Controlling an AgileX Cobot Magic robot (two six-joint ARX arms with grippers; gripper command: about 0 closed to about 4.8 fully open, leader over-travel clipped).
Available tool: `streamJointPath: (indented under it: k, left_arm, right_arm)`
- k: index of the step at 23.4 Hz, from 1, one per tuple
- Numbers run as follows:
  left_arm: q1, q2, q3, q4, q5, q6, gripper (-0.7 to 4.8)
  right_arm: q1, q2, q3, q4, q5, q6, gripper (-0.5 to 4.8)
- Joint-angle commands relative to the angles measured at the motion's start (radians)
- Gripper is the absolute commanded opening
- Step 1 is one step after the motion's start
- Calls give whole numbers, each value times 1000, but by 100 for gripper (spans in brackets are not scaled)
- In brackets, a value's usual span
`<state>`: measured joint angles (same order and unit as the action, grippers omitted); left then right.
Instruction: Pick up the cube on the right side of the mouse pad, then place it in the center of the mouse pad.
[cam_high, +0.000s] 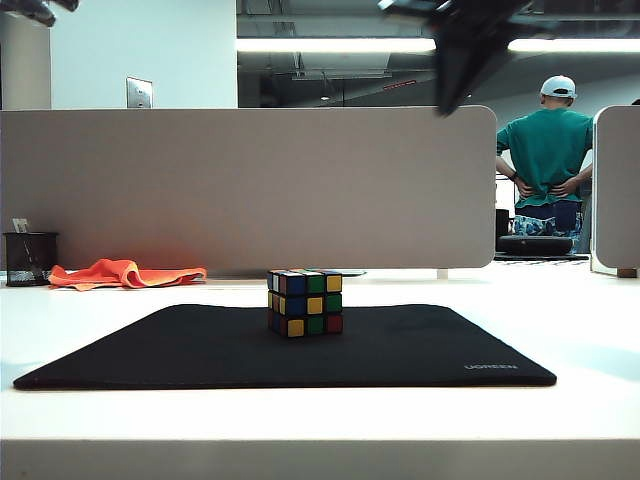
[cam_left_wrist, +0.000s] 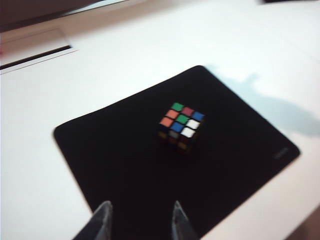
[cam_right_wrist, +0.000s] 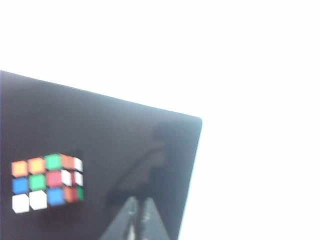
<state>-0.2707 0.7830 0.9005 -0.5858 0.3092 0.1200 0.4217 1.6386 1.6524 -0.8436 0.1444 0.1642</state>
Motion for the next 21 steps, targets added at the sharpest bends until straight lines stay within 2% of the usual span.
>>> streamJointPath:
  k: [1,3,5,8,12,14,19,20,21]
  left_arm:
    - [2,-3,5,6,-40,3,99]
    - [2,-5,5,6,-50,-3,43]
    - [1,-12,5,7,-67,-4,15]
    - [1,-42,4,7,-66,-4,12]
    - [1,-98,-35,11,-66,-4,12]
    - [1,-153,-113,50,-66,-7,12]
    - [1,-290,-364,261,-101,-144,13]
    - [1,-298,-386,276,-108,-145,14]
    - [2,-304,-421,274,-116,-143,17]
  right_arm:
    - [-57,-128,3,-11,-11,-71,29]
    - [-79,-205,2,4,-5,-91,17]
    - [-92,-272,-13,42,-5,-99,17]
    - [-92,-410,-126,156,-5,-106,17]
    - [-91,-627,-385,284,-6,-106,7]
    - [-91,-749,-535,319,5,-106,5]
    - [-91,-993,-875,424,35,-53,-2]
    - [-91,-1014,-911,444,63,-46,-2]
    - [-91,-1042,-986,456,153,-45,-1]
